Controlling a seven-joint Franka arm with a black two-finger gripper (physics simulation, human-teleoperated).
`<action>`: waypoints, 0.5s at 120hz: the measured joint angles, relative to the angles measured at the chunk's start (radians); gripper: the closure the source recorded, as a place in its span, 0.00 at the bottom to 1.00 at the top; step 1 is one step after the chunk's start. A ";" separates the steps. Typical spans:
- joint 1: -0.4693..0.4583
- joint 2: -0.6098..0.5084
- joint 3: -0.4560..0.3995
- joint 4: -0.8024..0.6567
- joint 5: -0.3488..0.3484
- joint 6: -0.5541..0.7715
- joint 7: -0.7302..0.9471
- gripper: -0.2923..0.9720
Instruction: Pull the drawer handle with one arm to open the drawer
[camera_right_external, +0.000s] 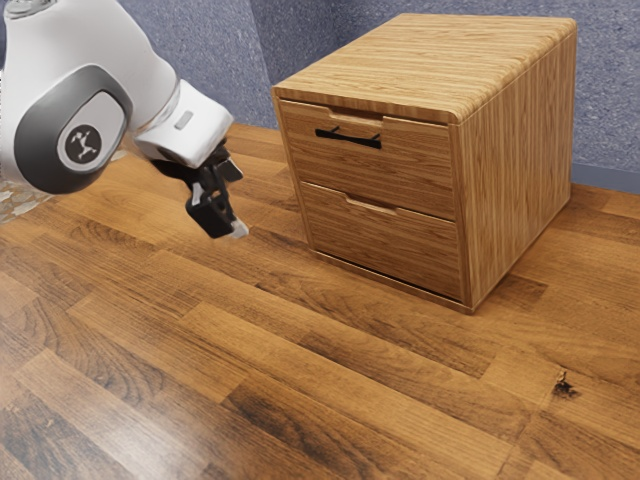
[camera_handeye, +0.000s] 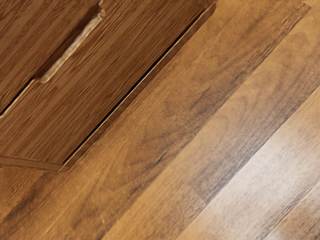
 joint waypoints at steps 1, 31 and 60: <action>0.000 0.002 0.000 0.001 -0.001 0.003 0.009 0.25; -0.001 0.167 -0.024 0.147 -0.009 0.071 0.226 0.25; -0.016 0.295 -0.051 0.280 -0.010 0.095 0.379 0.25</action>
